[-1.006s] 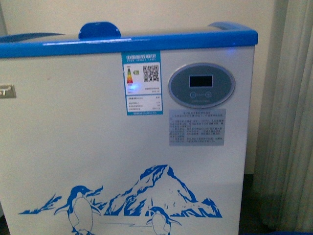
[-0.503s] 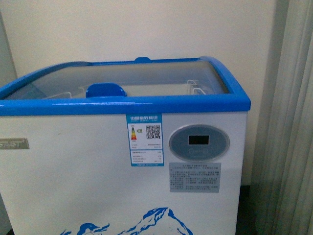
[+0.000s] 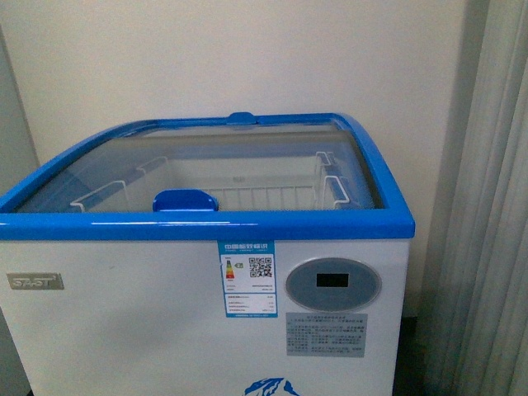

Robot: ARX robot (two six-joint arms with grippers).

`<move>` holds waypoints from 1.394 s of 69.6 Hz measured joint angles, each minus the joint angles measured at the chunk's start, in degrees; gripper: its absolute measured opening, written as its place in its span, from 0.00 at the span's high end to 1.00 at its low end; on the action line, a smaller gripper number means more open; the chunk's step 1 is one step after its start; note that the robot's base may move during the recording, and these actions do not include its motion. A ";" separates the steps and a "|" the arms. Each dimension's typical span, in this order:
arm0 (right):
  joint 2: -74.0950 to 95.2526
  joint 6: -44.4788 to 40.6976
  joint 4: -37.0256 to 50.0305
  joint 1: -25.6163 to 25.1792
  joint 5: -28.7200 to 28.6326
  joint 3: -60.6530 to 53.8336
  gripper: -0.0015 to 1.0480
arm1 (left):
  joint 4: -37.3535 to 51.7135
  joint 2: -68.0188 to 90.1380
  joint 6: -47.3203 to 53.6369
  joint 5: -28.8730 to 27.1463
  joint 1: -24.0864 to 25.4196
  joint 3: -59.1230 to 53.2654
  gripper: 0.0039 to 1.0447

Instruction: Put drink in fridge

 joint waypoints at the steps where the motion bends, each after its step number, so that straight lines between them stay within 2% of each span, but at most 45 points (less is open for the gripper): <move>1: 0.00 0.00 0.00 0.02 0.00 0.00 0.61 | 2.84 3.37 0.70 0.28 -0.07 1.70 0.08; 8: -0.02 0.00 0.00 0.02 0.00 0.00 0.61 | 17.49 24.04 14.86 5.03 -2.89 15.52 0.08; 14: 0.00 0.00 0.00 0.04 -0.02 0.00 0.61 | 19.10 32.24 23.69 8.74 -4.74 23.15 0.08; 19: 0.00 0.00 0.00 0.04 0.02 0.00 0.61 | 18.12 38.64 31.89 13.57 -6.51 30.16 0.08; 31: 0.00 0.00 0.00 0.04 0.02 0.00 0.61 | 11.02 48.81 50.34 20.98 -9.70 43.69 0.08; 39: 0.00 0.00 0.00 0.04 0.02 0.00 0.61 | 4.59 54.03 62.58 23.41 -10.23 49.99 0.08; 47: 0.00 0.00 0.00 0.02 0.04 0.00 0.61 | 1.53 58.95 72.11 23.56 -10.21 54.62 0.08; 60: -0.02 0.00 0.00 0.04 0.02 0.00 0.61 | -1.20 65.05 79.93 23.45 -10.08 61.75 0.08; 97: -0.02 0.00 0.00 0.04 0.02 0.00 0.61 | -3.02 77.75 83.82 22.36 -10.16 76.46 0.08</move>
